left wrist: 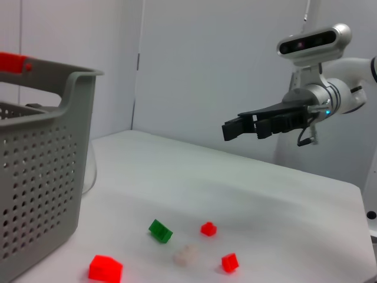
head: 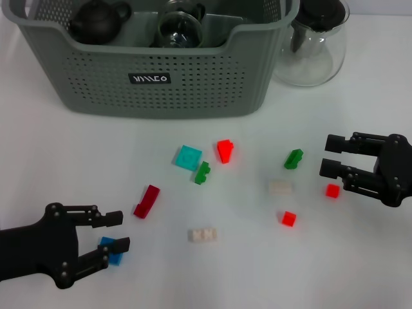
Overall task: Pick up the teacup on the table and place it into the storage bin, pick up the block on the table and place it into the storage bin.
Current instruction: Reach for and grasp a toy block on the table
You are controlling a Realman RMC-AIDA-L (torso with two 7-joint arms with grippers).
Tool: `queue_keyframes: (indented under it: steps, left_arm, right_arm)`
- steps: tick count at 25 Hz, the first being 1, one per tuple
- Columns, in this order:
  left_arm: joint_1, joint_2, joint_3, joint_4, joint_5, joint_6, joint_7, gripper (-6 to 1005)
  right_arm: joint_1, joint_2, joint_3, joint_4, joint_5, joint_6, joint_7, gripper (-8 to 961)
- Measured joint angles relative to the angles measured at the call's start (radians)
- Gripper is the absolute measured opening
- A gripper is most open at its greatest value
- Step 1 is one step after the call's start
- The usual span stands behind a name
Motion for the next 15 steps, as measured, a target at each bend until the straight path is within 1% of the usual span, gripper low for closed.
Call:
queue_keyframes:
  steps: [3,5,9,12,13,15]
  left_arm:
    - [0.001,0.0,-0.003,-0.015,0.006,-0.009,-0.006,487]
    - [0.001,0.0,-0.003,-0.031,0.017,-0.026,0.025,499]
    - [0.002,0.002,-0.011,-0.066,0.059,-0.076,0.139,576]
    - [0.001,0.002,-0.017,-0.077,0.077,-0.098,0.17,634]
    - [0.0,0.003,-0.033,-0.099,0.098,-0.133,0.212,653]
    - [-0.001,0.005,-0.056,-0.121,0.109,-0.157,0.252,692]
  right_arm:
    - [0.0,0.0,0.001,0.0,0.0,-0.002,0.0,535]
    - [0.0,0.0,0.0,0.001,0.0,-0.002,0.0,534]
    - [-0.001,-0.001,-0.002,0.003,0.0,0.001,0.0,534]
    - [0.0,-0.001,-0.003,0.009,0.0,0.002,-0.002,534]
    - [0.0,-0.001,-0.003,0.01,0.0,0.002,-0.003,535]
    - [-0.002,-0.002,-0.003,0.011,0.0,0.003,-0.004,535]
